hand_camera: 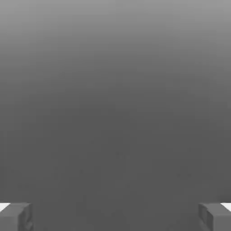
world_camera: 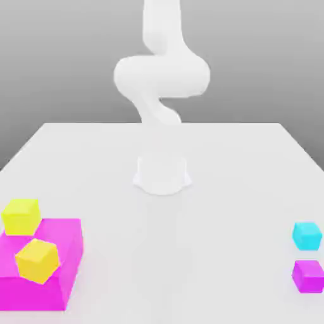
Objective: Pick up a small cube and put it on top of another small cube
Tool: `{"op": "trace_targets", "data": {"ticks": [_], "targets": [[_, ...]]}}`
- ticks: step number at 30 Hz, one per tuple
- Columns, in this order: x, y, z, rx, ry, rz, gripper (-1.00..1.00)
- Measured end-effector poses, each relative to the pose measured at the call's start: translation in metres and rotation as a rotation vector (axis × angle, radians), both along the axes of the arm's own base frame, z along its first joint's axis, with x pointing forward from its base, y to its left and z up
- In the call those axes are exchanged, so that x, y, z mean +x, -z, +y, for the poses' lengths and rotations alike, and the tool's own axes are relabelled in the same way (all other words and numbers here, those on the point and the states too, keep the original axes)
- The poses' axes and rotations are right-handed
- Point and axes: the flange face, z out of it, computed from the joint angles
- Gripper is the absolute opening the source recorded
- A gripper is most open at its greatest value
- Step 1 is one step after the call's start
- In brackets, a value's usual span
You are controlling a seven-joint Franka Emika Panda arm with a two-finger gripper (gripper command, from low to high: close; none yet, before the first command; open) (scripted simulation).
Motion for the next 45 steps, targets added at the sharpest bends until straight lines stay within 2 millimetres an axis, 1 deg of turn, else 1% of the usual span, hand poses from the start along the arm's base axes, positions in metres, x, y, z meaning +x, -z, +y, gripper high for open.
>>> {"op": "trace_targets", "data": {"ticks": [2,5,8,11,13,16,18,20,24,26,29,30,35,36,37,39,42,43,45], "targets": [[0.022,0.037,0.031,-0.045,-0.109,0.058,0.00],[0.044,0.094,0.078,-0.111,-0.270,0.137,0.00],[0.052,0.152,0.126,-0.178,-0.433,0.210,0.00],[0.048,0.213,0.174,-0.246,-0.599,0.278,0.00],[0.038,0.253,0.204,-0.292,-0.711,0.322,0.00],[0.014,0.314,0.244,-0.363,-0.880,0.385,0.00],[-0.014,0.354,0.274,-0.415,-1.014,0.423,0.00],[-0.044,0.393,0.296,-0.465,-1.140,0.460,0.00],[-0.092,0.466,0.312,-0.549,-1.332,0.537,0.00],[-0.100,0.492,0.314,-0.561,-1.364,0.549,0.00],[-0.102,0.528,0.314,-0.563,-1.373,0.552,0.00],[-0.103,0.538,0.314,-0.564,-1.374,0.552,-1.00],[-0.103,0.538,0.314,-0.565,-1.374,0.553,-1.00],[-0.104,0.543,0.314,-0.565,-1.374,0.553,-1.00],[-0.103,0.539,0.314,-0.565,-1.375,0.554,-1.00],[-0.103,0.522,0.315,-0.566,-1.375,0.554,-1.00],[-0.103,0.489,0.314,-0.566,-1.374,0.554,-1.00],[-0.093,0.480,0.307,-0.559,-1.345,0.560,-1.00],[-0.048,0.465,0.275,-0.522,-1.211,0.587,-1.00]]}}
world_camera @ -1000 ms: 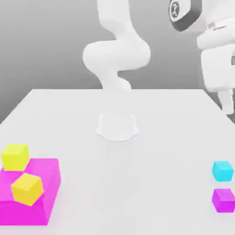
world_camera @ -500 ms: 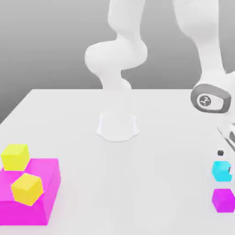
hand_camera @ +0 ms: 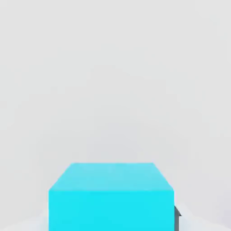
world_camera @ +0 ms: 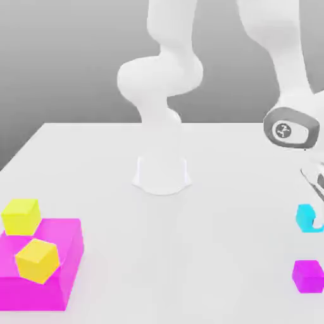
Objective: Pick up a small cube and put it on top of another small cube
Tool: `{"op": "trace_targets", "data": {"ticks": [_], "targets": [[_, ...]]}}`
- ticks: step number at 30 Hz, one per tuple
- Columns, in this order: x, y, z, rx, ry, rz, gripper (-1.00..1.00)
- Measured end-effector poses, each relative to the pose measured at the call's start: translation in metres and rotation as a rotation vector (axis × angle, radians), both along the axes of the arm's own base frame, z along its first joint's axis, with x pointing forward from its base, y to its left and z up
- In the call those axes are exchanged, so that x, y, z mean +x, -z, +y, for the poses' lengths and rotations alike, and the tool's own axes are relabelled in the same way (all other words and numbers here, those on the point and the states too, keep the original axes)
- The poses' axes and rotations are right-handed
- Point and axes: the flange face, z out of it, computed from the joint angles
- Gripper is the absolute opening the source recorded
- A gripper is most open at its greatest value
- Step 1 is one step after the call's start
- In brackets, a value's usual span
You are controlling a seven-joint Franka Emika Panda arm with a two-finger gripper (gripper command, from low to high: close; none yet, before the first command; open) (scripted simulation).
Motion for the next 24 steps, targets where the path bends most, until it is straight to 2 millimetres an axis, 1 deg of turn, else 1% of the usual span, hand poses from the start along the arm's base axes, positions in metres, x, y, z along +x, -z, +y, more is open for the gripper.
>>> {"op": "trace_targets", "data": {"ticks": [2,3,5,7,9,11,13,14,16,17,18,19,20,21,24], "targets": [[0.046,-0.014,-0.044,-0.007,0.155,-0.007,-1.00],[0.066,-0.021,-0.068,-0.010,0.230,-0.009,-1.00],[0.098,-0.034,-0.118,-0.013,0.375,-0.012,-1.00],[0.125,-0.047,-0.177,-0.014,0.528,-0.013,-1.00],[0.145,-0.061,-0.247,-0.014,0.699,-0.013,-1.00],[0.154,-0.077,-0.322,-0.011,0.877,-0.012,-1.00],[0.152,-0.094,-0.398,-0.005,1.055,-0.009,-1.00],[0.146,-0.103,-0.436,0.000,1.144,-0.007,-1.00],[0.126,-0.119,-0.510,0.012,1.323,-0.002,-1.00],[0.113,-0.116,-0.542,0.017,1.398,0.000,-1.00],[0.112,-0.107,-0.545,0.020,1.409,0.000,-1.00],[0.121,-0.094,-0.529,0.020,1.374,0.001,-1.00],[0.123,-0.080,-0.526,0.020,1.368,0.001,-1.00],[0.122,-0.071,-0.526,0.019,1.368,0.001,1.00],[0.122,-0.071,-0.526,0.019,1.368,0.001,1.00]]}}
